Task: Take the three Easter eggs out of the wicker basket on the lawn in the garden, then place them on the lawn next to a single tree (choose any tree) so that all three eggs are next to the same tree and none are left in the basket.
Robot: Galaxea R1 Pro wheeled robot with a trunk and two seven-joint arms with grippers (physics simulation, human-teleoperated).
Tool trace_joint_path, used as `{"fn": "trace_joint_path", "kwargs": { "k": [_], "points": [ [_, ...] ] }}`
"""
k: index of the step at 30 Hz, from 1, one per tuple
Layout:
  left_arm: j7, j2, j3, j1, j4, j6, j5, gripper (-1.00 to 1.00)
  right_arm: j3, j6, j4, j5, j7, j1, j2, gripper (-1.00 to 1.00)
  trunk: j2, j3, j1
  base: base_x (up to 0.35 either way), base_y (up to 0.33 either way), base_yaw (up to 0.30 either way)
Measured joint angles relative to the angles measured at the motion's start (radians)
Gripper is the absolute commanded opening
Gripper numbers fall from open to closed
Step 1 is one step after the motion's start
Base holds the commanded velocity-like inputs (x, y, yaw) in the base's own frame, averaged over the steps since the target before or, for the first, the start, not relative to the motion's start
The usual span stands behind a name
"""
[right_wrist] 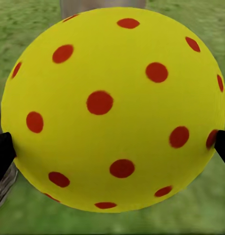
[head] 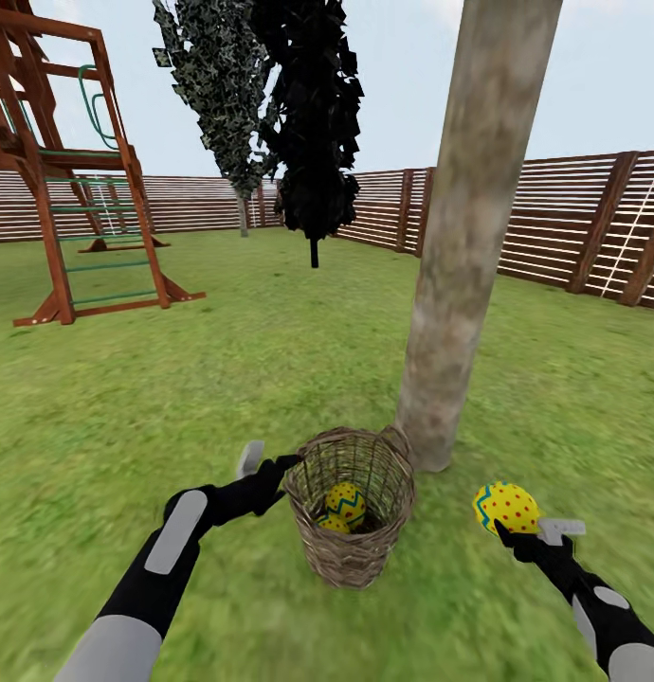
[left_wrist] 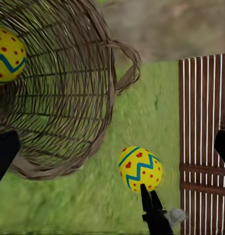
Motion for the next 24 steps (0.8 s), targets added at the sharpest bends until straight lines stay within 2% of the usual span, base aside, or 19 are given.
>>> {"fn": "trace_joint_path", "kwargs": {
  "k": [1,3,4,5,7,8,11,14,20,24],
  "points": [
    [0.0,-0.008,-0.02,0.0,0.0,-0.001,0.0,1.0,0.001,0.001,0.0,0.006,-0.017,0.0,0.008,-1.0,0.0,0.0,0.0,0.0,-0.141,0.0],
    [0.0,-0.02,-0.071,0.0,-0.003,-0.014,0.0,1.0,0.02,0.001,0.002,0.061,-0.049,0.0,0.027,-1.0,0.0,0.0,0.0,0.0,-0.072,0.0],
    [0.0,-0.024,-0.102,0.0,-0.003,-0.044,0.0,1.0,0.025,0.001,0.002,0.091,-0.081,0.0,0.041,-1.0,0.0,0.0,0.0,0.0,-0.014,-0.028],
    [0.0,-0.027,-0.152,0.0,-0.001,-0.091,0.001,1.0,0.028,0.002,0.002,0.11,-0.131,0.0,0.056,-1.0,0.0,0.0,0.0,0.041,-0.029,-0.08],
    [0.001,-0.029,-0.226,0.0,0.001,-0.153,0.003,1.0,0.028,0.003,0.002,0.119,-0.183,0.0,0.071,-1.0,0.0,0.0,0.0,0.159,-0.137,-0.111],
    [0.001,-0.029,-0.24,0.0,0.001,-0.163,0.004,1.0,0.028,0.003,0.002,0.12,-0.19,0.0,0.073,-1.0,0.0,-0.001,0.0,0.212,-0.185,-0.116],
    [0.002,-0.03,-0.256,0.0,0.001,-0.173,0.005,1.0,0.029,0.003,0.002,0.121,-0.196,0.0,0.074,-1.0,0.0,-0.002,0.0,0.227,-0.199,-0.077],
    [0.002,-0.04,-0.257,0.0,0.001,-0.174,0.004,1.0,0.029,0.002,0.002,0.122,-0.199,0.0,0.074,-1.0,0.0,-0.002,0.0,0.232,-0.203,-0.009],
    [0.002,-0.043,-0.259,0.0,0.001,-0.174,0.001,1.0,0.029,0.0,0.002,0.122,-0.199,0.0,0.074,-1.0,0.0,-0.002,0.0,0.23,-0.209,0.0],
    [0.002,-0.044,-0.282,0.0,0.002,-0.174,-0.001,1.0,0.029,0.0,0.002,0.122,-0.2,0.0,0.074,-1.0,0.0,-0.002,0.0,-0.008,-0.311,0.0]
  ]
}}
